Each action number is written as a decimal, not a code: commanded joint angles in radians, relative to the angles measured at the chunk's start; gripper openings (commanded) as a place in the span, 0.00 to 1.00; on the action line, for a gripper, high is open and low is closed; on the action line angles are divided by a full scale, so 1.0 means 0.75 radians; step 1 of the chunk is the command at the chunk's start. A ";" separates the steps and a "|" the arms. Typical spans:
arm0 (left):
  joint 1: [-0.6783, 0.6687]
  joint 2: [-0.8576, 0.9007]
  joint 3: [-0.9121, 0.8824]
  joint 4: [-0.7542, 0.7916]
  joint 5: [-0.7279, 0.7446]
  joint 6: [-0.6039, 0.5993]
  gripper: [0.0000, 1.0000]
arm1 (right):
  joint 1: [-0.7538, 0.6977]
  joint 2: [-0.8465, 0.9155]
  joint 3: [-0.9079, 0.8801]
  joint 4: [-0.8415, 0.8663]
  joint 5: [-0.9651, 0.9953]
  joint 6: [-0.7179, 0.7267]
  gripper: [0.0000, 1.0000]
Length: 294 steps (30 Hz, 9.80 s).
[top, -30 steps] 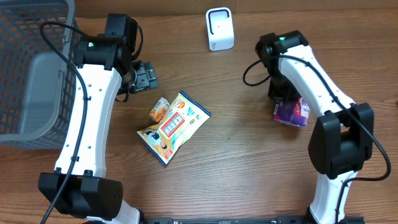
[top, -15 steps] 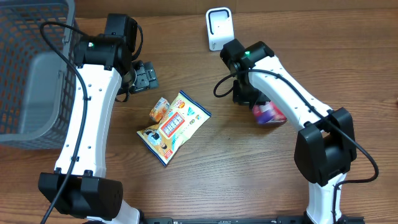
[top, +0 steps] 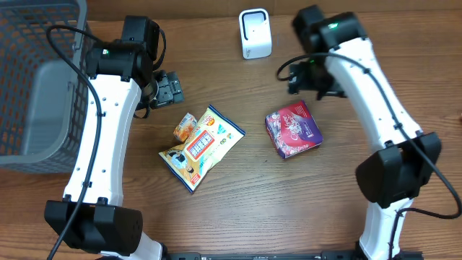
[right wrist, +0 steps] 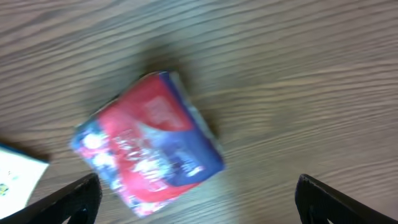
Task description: Scan the item barcode
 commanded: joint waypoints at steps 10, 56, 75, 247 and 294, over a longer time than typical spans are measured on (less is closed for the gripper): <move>-0.001 0.008 0.011 0.001 0.001 0.015 1.00 | -0.316 -0.011 -0.309 0.137 -0.834 -0.811 0.96; -0.001 0.008 0.011 0.002 0.002 0.015 1.00 | -0.316 -0.012 -0.863 0.722 -0.985 -0.563 0.04; -0.001 0.008 0.011 0.001 0.001 0.015 1.00 | -0.312 -0.012 -0.746 1.622 -1.366 0.383 0.04; -0.001 0.008 0.011 0.002 0.001 0.015 1.00 | -0.508 -0.143 -0.330 1.423 -0.271 0.641 0.04; -0.001 0.008 0.011 0.002 0.001 0.015 1.00 | -1.652 0.180 -0.342 1.072 -0.101 0.027 0.85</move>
